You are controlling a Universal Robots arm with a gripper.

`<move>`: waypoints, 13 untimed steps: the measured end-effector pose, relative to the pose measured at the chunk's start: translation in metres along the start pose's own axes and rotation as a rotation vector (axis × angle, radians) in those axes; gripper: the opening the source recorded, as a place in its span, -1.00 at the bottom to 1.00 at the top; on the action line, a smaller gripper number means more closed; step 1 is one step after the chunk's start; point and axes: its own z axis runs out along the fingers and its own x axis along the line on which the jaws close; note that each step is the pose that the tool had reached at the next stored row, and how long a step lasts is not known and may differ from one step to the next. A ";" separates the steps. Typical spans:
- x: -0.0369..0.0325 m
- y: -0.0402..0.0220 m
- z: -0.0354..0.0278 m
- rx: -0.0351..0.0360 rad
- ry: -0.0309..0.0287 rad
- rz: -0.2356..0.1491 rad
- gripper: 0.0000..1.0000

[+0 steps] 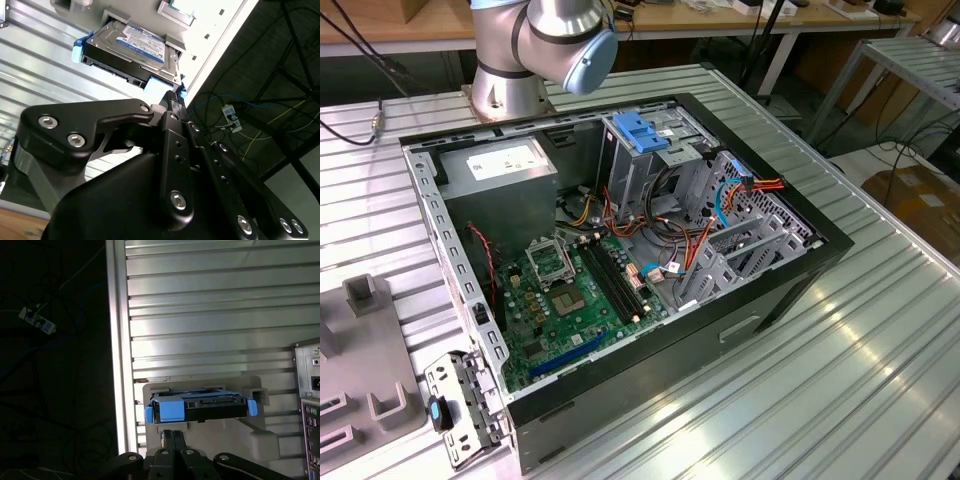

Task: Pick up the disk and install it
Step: 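Pick up the disk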

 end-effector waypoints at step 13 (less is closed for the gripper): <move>0.0015 -0.0001 0.0001 0.0002 0.0020 -0.047 -0.79</move>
